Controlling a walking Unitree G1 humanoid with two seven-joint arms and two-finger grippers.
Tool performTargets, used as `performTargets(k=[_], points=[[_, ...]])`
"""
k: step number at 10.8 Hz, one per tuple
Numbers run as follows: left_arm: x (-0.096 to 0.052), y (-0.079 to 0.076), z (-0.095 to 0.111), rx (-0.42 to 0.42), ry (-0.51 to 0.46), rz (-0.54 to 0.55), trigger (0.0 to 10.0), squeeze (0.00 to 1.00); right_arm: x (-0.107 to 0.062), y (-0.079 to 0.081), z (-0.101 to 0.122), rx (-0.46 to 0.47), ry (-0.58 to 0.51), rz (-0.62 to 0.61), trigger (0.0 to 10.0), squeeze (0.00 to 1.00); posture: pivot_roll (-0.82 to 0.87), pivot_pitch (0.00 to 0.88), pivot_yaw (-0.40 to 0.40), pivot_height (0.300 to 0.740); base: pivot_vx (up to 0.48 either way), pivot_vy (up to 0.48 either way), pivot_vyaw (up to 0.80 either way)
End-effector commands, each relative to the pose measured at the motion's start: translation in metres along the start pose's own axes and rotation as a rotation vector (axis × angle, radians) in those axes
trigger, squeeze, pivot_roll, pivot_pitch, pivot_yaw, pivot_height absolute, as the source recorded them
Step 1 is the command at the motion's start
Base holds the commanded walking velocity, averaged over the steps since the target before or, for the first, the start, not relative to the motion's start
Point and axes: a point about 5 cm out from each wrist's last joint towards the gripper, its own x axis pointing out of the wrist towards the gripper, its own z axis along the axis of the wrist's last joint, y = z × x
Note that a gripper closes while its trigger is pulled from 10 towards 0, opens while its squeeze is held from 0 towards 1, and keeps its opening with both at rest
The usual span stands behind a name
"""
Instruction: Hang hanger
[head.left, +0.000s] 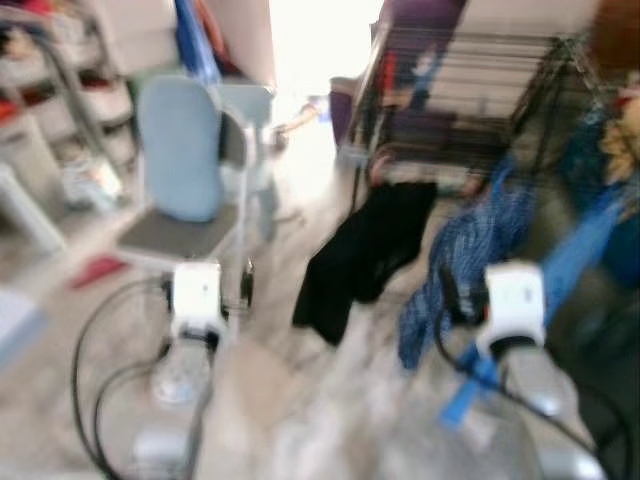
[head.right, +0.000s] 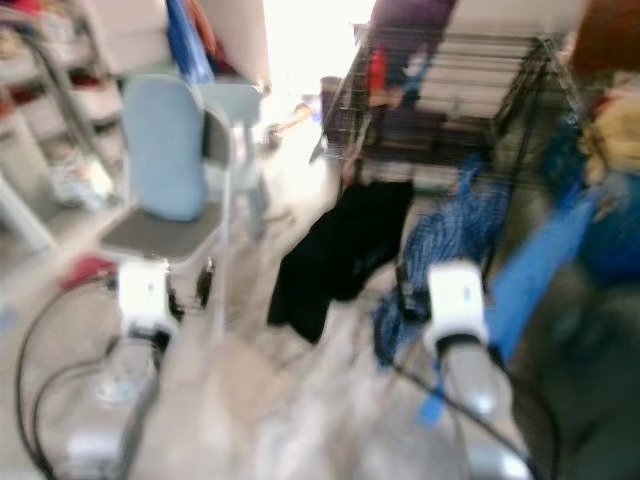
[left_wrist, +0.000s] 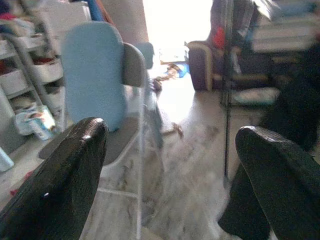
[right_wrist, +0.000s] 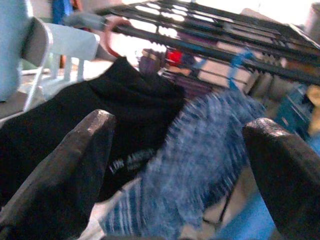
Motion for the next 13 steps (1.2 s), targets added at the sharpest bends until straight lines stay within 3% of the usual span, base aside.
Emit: performTargets(k=[1, 11, 13], points=[[0.005, 0.002, 0.009, 0.019, -0.028, 0.003, 10.0, 0.0, 0.002, 0.0, 0.003, 0.003, -0.007, 0.005, 10.0, 0.0, -0.17, 0.0, 0.025, 0.74, 0.0, 0.0, 0.0], [0.005, 0.002, 0.009, 0.019, -0.028, 0.003, 10.0, 0.0, 0.002, 0.0, 0.003, 0.003, -0.007, 0.005, 10.0, 0.0, -0.17, 0.0, 0.025, 0.74, 0.0, 0.0, 0.0], [-0.007, 0.022, -0.003, 0.06, 0.013, 0.065, 10.0, 0.0, 0.005, 0.016, 0.002, 0.063, -0.009, 0.105, 10.0, 0.0, -0.15, 0.0, 0.019, 0.74, 0.0, 0.0, 0.0]])
